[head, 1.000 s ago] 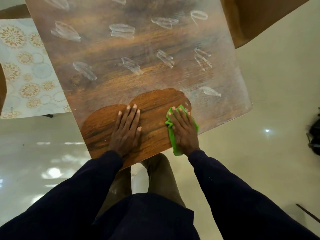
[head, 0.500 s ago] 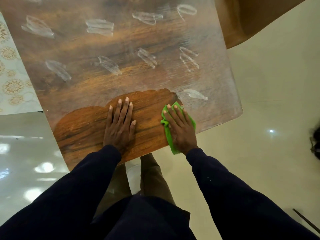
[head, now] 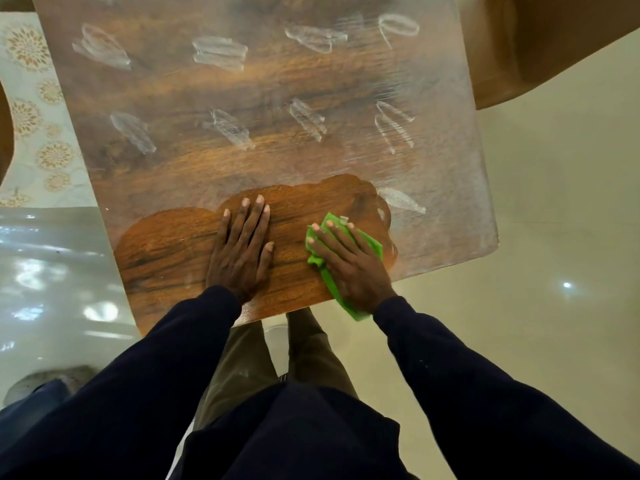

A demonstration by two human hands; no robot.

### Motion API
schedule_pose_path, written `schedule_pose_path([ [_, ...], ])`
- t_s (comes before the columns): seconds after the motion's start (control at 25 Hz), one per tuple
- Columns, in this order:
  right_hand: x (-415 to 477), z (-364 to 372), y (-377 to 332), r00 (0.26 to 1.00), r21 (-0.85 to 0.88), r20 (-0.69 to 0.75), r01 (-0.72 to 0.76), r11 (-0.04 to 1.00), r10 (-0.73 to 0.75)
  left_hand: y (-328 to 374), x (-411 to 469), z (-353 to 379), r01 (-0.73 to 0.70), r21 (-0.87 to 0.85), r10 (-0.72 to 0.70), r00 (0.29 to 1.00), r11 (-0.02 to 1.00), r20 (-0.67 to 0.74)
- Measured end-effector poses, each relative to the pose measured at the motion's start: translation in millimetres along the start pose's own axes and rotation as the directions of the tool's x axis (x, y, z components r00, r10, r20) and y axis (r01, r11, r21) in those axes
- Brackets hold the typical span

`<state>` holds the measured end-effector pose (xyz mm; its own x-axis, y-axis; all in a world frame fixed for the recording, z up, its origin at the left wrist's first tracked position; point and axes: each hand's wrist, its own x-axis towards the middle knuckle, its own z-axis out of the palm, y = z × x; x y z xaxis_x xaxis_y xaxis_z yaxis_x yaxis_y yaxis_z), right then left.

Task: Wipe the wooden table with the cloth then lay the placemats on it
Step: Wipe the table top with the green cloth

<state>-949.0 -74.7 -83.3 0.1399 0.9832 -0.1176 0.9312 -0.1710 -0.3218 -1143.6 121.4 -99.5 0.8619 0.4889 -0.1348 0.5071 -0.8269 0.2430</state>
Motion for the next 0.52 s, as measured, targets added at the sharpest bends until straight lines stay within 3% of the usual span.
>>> schedule_pose_path([
  [0.08, -1, -12, 28, 0.985, 0.013, -0.076, -0.152, 0.988, 0.153, 0, -1, 1, 0.001, -0.003, -0.001, 1.0, 1.0, -0.014],
  [0.16, 27, -16, 40, 0.911, 0.063, -0.156, -0.377, 0.924, 0.382, -1, -1, 3, 0.0, 0.001, 0.0, 1.0, 1.0, -0.022],
  [0.24, 61, -15, 24, 0.848, 0.104, -0.186, -0.486, 0.868, 0.497, -1, -2, 3, -0.003, 0.0, 0.003, 0.999, 1.0, -0.033],
  [0.32, 69, -9, 1, 0.889, 0.098, -0.141, -0.425, 0.9, 0.435, 0, -2, 3, -0.009, 0.008, 0.01, 0.999, 1.0, -0.041],
  [0.4, 39, -3, -9, 0.973, 0.046, -0.037, -0.226, 0.973, 0.228, 0, -2, 2, -0.015, -0.002, 0.015, 0.999, 1.0, -0.045],
  [0.48, -1, -6, 6, 0.999, 0.011, 0.036, -0.038, 0.999, 0.038, 0, -1, 3, -0.011, -0.017, 0.01, 0.999, 1.0, -0.048],
  [0.52, -14, -11, 21, 1.0, 0.004, 0.021, -0.017, 1.0, 0.017, 0, 0, 3, -0.007, -0.029, 0.006, 0.999, 1.0, -0.043],
])
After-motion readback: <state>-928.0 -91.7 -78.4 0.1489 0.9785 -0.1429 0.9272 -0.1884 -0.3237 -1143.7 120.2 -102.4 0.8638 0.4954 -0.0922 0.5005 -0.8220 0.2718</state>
